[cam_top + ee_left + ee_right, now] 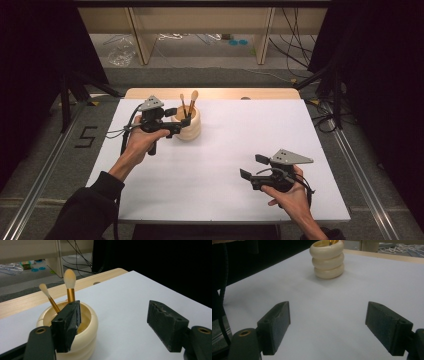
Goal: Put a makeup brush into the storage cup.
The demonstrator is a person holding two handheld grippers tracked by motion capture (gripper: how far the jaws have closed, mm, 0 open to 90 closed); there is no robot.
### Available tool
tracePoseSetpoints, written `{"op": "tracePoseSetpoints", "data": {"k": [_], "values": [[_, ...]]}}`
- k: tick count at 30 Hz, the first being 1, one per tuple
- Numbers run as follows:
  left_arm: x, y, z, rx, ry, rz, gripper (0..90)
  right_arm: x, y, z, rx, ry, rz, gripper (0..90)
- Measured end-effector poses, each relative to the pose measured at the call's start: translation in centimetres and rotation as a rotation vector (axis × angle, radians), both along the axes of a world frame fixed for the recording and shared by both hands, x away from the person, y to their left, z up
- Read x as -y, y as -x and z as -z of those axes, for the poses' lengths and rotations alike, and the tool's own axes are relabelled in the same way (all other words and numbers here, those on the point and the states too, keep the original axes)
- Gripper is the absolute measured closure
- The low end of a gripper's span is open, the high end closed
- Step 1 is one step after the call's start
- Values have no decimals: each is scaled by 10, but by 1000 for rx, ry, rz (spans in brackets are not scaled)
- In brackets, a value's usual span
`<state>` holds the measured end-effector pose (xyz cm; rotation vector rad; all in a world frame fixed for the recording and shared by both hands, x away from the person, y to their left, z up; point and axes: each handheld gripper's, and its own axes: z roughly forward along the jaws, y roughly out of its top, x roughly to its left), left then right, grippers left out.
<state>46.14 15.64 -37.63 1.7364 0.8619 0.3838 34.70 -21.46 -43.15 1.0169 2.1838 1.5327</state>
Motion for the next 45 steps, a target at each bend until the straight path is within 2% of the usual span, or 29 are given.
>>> {"op": "tracePoseSetpoints", "data": {"k": [3,4,6,9,11,12,13,14,16,17,20,23,24,26,28,34,35,36,37,38,41,42,43,45], "values": [[0,6,0,1,14,8,262,0,0,0,-1,0,3,206],[0,7,-1,5,6,14,260,0,0,0,1,0,4,205],[1,11,0,3,13,13,257,0,1,-1,-20,-8,1,205],[1,15,-1,14,11,19,254,0,1,-1,-25,-10,1,203],[2,19,0,14,14,24,254,0,1,-1,-18,-12,3,201],[2,21,0,14,11,31,253,1,2,-3,-17,14,14,200],[3,23,0,17,9,34,252,2,1,-2,-7,8,8,200],[2,22,0,68,-5,53,250,1,1,-2,-14,-3,6,200],[3,28,1,51,8,55,247,1,1,-2,-7,-17,10,199],[3,30,1,59,5,63,243,1,0,-1,13,-13,14,199],[3,38,3,52,5,62,242,1,1,-2,-14,-18,11,198],[3,46,6,60,-7,59,240,1,1,-2,-8,-27,13,195],[3,49,7,41,-1,51,241,1,1,-2,-5,-27,13,195],[3,52,8,51,-3,59,241,1,1,-2,-5,-27,13,194],[3,56,10,41,-1,60,240,1,1,-2,-10,-26,15,194],[1,67,15,47,-6,71,238,1,1,-3,-11,-28,15,193],[1,69,16,46,-10,75,237,2,1,-3,-6,-20,16,193],[1,70,17,39,-10,77,236,2,0,-2,19,-22,15,193],[0,72,18,37,-15,77,233,1,1,-2,-4,-27,15,193],[-1,73,20,38,-16,80,232,1,1,-2,-4,-29,15,193],[-1,76,23,33,-16,85,229,1,1,-2,-2,-27,17,191],[-1,78,23,32,-22,83,228,2,0,-2,21,-20,19,191],[-2,79,24,34,-24,87,227,2,0,-2,12,-25,16,191],[-2,82,26,25,-10,87,218,1,0,-2,20,-18,19,183]]}}
